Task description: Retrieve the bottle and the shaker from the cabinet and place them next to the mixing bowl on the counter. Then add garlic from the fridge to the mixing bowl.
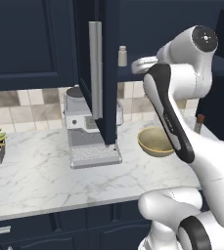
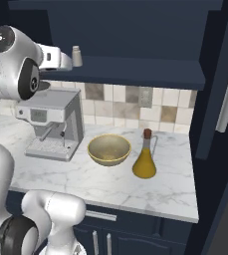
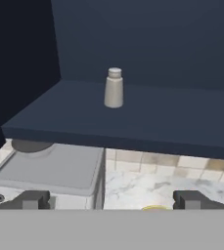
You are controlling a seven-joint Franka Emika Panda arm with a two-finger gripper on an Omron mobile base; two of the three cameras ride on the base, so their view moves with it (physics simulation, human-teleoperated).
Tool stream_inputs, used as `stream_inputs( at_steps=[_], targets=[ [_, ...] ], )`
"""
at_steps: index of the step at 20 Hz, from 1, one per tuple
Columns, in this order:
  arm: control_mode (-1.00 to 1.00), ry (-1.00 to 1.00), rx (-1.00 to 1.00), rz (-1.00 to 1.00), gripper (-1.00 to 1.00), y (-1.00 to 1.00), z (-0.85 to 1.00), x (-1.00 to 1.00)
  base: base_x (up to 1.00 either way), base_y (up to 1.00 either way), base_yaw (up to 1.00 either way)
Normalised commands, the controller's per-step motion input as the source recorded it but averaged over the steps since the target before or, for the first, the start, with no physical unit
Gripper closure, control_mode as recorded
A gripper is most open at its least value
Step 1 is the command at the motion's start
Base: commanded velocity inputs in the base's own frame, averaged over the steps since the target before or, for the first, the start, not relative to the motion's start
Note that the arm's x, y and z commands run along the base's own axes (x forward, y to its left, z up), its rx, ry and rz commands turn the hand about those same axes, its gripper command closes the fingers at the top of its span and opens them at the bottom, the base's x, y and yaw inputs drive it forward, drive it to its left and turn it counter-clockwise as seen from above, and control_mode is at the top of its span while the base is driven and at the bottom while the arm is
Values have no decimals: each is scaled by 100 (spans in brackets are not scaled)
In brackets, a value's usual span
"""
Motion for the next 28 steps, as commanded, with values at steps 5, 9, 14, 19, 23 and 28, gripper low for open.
stream_inputs(
  at_steps=[5,9,14,19,23,28],
  targets=[
    [-100,0,0,0,-100,0,0,57,0,0,0],
    [-100,0,0,0,-100,0,0,55,0,0,0],
    [-100,0,0,0,-100,1,-1,51,0,0,0],
    [-100,3,0,0,-100,8,-9,47,0,0,0],
    [-100,1,0,0,-100,8,-9,40,0,0,0],
    [-100,0,0,0,-100,2,-7,35,0,0,0]
  ],
)
